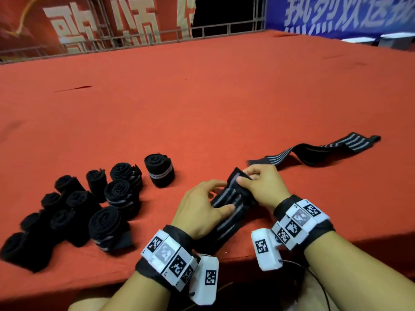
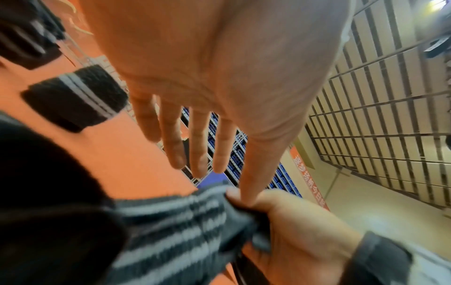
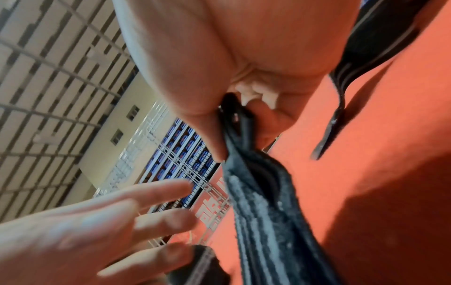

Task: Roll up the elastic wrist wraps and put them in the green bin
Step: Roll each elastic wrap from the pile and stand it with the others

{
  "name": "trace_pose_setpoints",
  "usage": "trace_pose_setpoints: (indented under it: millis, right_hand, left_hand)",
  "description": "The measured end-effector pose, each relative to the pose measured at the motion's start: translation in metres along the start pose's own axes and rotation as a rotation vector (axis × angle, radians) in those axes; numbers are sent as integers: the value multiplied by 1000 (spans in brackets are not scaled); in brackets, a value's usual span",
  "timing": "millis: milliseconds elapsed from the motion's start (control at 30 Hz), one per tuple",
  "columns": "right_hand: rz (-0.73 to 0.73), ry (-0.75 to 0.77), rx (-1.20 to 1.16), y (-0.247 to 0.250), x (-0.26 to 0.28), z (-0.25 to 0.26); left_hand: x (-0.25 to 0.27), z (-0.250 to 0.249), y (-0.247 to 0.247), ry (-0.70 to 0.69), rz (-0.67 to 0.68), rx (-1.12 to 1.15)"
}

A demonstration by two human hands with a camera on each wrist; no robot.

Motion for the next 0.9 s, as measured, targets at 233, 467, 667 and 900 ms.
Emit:
trace_pose_setpoints:
  millis: [233,467,667,900]
  right_hand:
    - [298,163,-318,-3,31,32]
    - [343,245,-282,-4,41,49]
    - [252,369,-72,-4,54,64]
    - [71,326,-129,1,58,69]
  left_hand:
    - [-1,-11,6,-10,-324,295]
    - [8,-14,28,-65,-409,260]
    - [12,-17,40,-37,-532,106]
    - [19,-28,50,34,-594,88]
Point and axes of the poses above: each hand's wrist, its own x-axis away from the middle knuckle, its own y-axis out of the back of the hand, z = x × y, the point moved 2 cm from there along -x, towards the middle knuckle, and after that the axes turned 10 degrees about -y, right-handed, at the moved point
